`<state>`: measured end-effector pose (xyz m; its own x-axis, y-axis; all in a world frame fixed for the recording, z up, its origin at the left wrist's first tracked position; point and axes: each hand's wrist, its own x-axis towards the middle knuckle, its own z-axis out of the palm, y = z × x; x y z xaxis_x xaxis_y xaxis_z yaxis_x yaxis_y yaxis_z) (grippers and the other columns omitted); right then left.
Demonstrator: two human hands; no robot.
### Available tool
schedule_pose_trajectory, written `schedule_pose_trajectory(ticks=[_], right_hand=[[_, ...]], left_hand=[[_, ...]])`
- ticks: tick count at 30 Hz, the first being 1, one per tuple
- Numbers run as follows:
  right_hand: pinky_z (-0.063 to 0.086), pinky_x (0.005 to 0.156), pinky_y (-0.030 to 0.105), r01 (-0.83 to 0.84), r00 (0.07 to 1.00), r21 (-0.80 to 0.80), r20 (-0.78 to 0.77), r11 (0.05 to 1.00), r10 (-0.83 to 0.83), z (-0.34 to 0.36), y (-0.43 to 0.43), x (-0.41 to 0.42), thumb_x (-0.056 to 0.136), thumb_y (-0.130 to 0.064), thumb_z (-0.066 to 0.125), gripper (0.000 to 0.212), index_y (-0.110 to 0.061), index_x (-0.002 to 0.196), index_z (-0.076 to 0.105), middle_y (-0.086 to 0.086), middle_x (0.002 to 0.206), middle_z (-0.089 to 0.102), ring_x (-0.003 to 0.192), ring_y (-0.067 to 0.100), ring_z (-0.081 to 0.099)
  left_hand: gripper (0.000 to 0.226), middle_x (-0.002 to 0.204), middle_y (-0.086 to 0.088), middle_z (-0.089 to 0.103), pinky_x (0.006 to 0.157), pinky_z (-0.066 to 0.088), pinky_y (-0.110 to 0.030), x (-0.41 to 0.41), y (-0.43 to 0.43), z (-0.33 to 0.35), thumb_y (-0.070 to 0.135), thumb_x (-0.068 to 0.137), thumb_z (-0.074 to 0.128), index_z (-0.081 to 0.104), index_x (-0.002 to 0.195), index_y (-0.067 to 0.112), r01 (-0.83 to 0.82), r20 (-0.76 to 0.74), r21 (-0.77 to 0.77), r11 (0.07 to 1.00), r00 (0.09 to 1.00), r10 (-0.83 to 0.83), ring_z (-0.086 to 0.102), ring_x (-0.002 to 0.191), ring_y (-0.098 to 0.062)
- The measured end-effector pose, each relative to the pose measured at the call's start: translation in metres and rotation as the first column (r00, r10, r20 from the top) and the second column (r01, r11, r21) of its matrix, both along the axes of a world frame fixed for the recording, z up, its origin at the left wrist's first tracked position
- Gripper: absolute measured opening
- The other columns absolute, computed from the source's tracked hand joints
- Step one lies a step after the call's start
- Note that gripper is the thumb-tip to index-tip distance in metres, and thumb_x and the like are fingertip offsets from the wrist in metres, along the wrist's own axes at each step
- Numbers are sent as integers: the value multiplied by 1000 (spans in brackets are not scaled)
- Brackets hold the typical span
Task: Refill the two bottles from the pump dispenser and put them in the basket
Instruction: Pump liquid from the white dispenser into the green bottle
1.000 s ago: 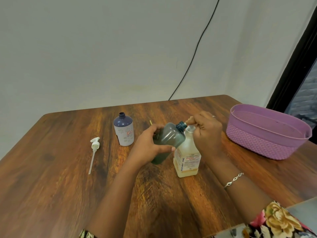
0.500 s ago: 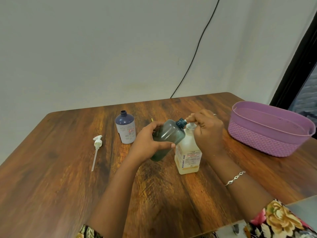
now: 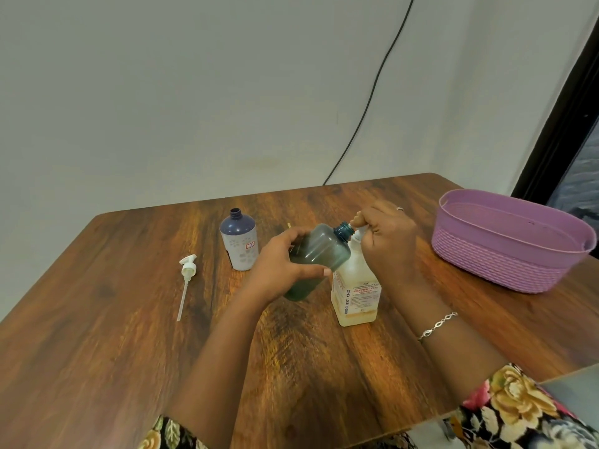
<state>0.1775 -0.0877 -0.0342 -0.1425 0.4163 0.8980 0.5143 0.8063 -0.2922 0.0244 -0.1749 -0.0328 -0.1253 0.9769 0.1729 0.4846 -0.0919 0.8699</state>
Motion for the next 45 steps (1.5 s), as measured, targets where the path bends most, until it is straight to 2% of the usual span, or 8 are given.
schedule_pose_trajectory(ticks=[5, 11, 18, 23, 28, 34, 40, 45], right_hand=[[49, 53, 37, -36, 999, -45, 7, 998, 37, 5, -5, 7, 71, -9, 33, 36, 1, 65, 67, 11, 64, 62, 59, 27, 57], [30, 57, 24, 33, 989, -140, 145, 990, -13, 23, -2, 10, 69, -2, 41, 27, 0, 67, 68, 11, 69, 61, 63, 27, 53], [39, 43, 29, 62, 992, -63, 113, 996, -54, 13, -3, 1, 67, -2, 40, 25, -5, 54, 61, 5, 55, 55, 47, 22, 47], [45, 50, 31, -9, 998, -97, 68, 995, 16, 8, -5, 7, 70, -8, 36, 32, -3, 60, 66, 7, 60, 60, 52, 26, 54], [26, 50, 17, 55, 974, -172, 228, 984, -15, 27, -2, 11, 70, -3, 42, 26, -1, 66, 68, 8, 65, 57, 61, 25, 50], [39, 48, 27, 41, 990, -79, 140, 996, -29, 11, -6, 6, 68, -5, 37, 27, -4, 56, 62, 5, 56, 56, 49, 22, 50], [49, 52, 34, -12, 998, -107, 58, 994, 19, 6, -7, 8, 75, -7, 43, 28, -3, 63, 68, 6, 61, 61, 57, 26, 60], [30, 55, 15, 10, 996, -132, 91, 991, 2, 25, -6, 10, 70, -5, 46, 25, -4, 61, 69, 5, 59, 61, 54, 23, 53]], left_hand=[[58, 115, 5, 50, 88, 45, -30, 2, -3, 5, 19, 71, 76, 48, 122, 23, -5, 8, 7, 1000, 1000, 5, 50, 106, -15], [59, 117, 1, 52, 88, 46, -30, 1, -4, 8, 17, 72, 76, 49, 124, 19, 4, 5, 18, 1000, 1000, -4, 51, 106, -17], [55, 115, 3, 53, 90, 45, -32, 1, 1, 5, 19, 70, 78, 50, 117, 27, 1, -5, 19, 1000, 1000, -1, 51, 105, -16], [58, 112, 7, 51, 86, 43, -28, 0, -3, 6, 18, 72, 77, 48, 123, 23, 3, -1, 17, 1000, 1000, -3, 51, 104, -14], [63, 116, 5, 50, 87, 43, -27, 1, -4, 9, 20, 72, 76, 47, 128, 19, 0, -22, 13, 1000, 1000, 0, 51, 106, -15], [62, 115, 6, 50, 86, 43, -27, 0, -1, 8, 22, 72, 77, 47, 127, 22, 11, -48, 13, 1000, 999, -10, 50, 105, -13], [65, 120, 5, 50, 82, 40, -23, 2, -1, 3, 24, 72, 76, 46, 130, 20, 12, -57, -6, 1000, 998, -12, 49, 107, -14], [67, 122, 2, 51, 86, 43, -27, 2, -1, 7, 24, 72, 76, 45, 132, 18, 20, -36, -4, 1000, 999, -20, 50, 108, -16]])
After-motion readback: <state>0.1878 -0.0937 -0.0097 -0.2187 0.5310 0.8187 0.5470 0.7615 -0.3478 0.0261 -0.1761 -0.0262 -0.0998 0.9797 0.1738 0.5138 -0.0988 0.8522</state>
